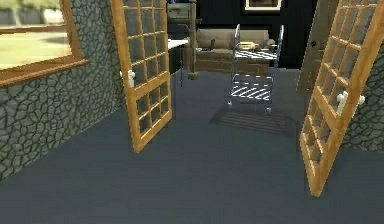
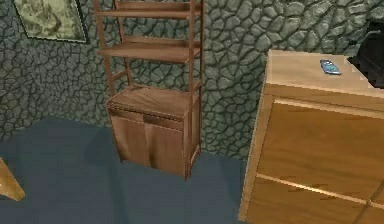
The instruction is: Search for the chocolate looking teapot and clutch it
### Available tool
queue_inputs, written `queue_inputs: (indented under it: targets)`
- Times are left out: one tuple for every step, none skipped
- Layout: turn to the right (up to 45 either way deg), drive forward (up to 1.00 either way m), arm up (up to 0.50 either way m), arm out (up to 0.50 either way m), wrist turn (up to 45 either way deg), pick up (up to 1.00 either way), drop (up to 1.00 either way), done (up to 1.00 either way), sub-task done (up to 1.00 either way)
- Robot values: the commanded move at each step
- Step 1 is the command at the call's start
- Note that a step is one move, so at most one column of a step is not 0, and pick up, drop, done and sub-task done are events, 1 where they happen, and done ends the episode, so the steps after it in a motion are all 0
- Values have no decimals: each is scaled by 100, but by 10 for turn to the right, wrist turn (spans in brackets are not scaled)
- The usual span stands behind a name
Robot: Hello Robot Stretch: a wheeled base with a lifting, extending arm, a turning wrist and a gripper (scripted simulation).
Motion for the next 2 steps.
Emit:
queue_inputs:
  targets:
    - [0,100,0,0,0,0,0,0,0]
    - [0,100,0,0,0,0,0,0,0]
